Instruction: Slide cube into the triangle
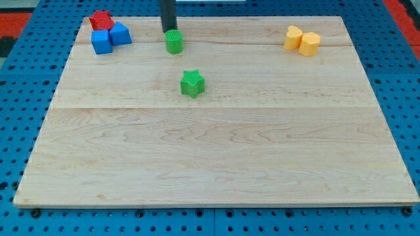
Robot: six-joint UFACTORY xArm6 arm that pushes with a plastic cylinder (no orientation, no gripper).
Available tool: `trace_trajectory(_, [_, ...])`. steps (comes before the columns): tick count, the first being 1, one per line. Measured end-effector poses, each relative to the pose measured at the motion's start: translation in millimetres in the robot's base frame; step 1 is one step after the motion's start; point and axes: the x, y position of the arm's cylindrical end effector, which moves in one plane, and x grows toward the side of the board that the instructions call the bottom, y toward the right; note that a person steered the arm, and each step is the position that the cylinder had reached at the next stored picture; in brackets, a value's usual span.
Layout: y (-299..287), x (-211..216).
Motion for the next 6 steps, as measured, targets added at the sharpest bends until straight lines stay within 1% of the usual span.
trace_trajectory(1, [35, 68])
trace_trajectory(2, [63, 119])
trace_trajectory(3, [44, 112])
trace_trajectory(4, [3, 86])
trace_trajectory(5, [-104, 93])
trace_trajectory(6, [-193, 89])
